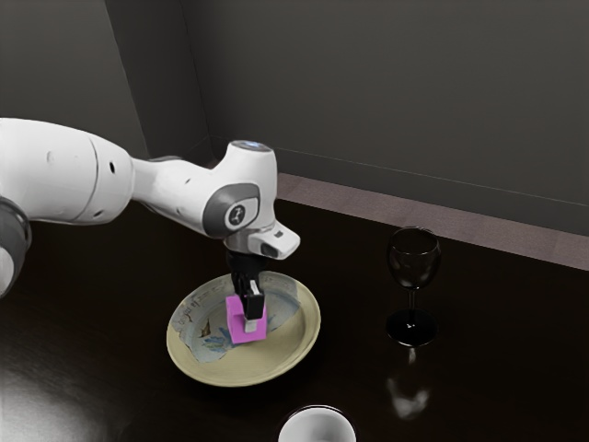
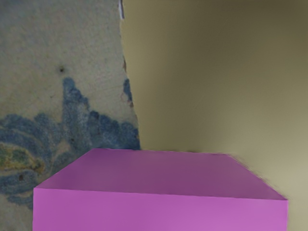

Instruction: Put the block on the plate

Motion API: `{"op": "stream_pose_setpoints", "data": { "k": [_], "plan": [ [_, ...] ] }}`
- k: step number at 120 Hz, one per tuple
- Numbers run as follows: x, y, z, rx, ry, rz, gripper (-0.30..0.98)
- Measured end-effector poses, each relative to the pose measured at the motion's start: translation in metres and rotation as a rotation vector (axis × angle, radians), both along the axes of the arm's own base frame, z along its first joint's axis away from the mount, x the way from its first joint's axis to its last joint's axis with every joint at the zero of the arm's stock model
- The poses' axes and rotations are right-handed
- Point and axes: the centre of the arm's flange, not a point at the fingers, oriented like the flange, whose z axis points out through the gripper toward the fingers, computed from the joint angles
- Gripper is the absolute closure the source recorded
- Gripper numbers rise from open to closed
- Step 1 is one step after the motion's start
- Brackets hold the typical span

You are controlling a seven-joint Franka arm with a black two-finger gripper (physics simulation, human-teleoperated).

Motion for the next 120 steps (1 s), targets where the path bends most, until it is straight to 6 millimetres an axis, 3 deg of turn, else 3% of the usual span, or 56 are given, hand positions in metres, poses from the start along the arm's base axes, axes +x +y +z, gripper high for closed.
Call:
{"op": "stream_pose_setpoints", "data": {
  "k": [20,28,59,72,103,120],
  "plan": [
    [0.001,0.003,-0.001,-0.013,0.001,0.014,0.13],
    [0.001,0.003,0.009,-0.023,-0.013,0.015,0.1],
    [-0.019,0.014,0.106,-0.089,-0.115,0.047,0.03],
    [-0.018,0.044,0.152,-0.097,-0.13,0.136,0.02],
    [-0.019,0.097,0.288,-0.088,-0.19,0.39,0.01],
    [-0.023,0.122,0.322,-0.046,-0.207,0.537,0.0]
  ]
}}
